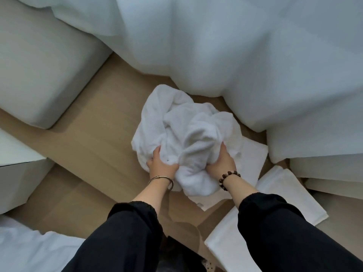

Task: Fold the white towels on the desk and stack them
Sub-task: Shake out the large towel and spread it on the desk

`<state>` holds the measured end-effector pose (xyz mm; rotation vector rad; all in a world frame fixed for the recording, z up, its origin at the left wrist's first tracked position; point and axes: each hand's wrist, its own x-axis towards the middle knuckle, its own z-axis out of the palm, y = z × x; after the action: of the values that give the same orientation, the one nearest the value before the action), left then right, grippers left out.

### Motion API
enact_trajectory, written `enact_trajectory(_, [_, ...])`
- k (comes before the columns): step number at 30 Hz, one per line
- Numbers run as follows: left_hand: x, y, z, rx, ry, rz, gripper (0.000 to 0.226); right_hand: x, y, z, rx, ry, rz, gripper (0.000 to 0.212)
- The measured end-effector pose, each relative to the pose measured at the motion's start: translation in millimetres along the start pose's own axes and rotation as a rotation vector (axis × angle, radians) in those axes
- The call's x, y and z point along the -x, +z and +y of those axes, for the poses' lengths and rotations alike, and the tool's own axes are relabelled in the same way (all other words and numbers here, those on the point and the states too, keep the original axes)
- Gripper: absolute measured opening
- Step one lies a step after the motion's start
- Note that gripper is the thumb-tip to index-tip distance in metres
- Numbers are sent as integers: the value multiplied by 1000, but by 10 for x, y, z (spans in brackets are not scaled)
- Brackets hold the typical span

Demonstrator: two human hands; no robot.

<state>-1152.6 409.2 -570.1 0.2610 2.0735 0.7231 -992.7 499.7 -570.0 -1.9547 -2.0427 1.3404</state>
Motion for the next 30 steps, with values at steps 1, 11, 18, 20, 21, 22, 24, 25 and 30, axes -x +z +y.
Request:
enact_trajectory(1, [26,-12,40,14,35,-6,76,35,14,-45,-9,-36,18,66])
enact_trajectory(11, [936,-509,887,201,315,-97,49,870,-651,-936,-55,-339,190,12])
enact_trajectory(18, [2170,-1063,1846,169,610,-18,29,1817,-1740,-1703,-163,-430,298,24])
enact_trajectory(20, [2569,-1221,2108,168,670,-27,27,2152,-2040,-1870,-204,-451,350,26])
enact_trajectory(21, [2761,-1293,2227,163,705,-37,23,2328,-2188,-1936,-223,-456,368,28])
enact_trajectory(22, [2941,-1353,2338,150,744,-53,20,2501,-2335,-1987,-247,-452,377,31])
enact_trajectory(24, [3274,-1450,2526,110,825,-108,19,2844,-2609,-2059,-261,-423,394,35])
enact_trajectory(25, [3424,-1486,2607,90,865,-140,19,2997,-2730,-2083,-236,-404,409,37])
enact_trajectory(30, [4025,-1546,2971,73,975,-329,18,3712,-3218,-2183,-226,-330,562,51])
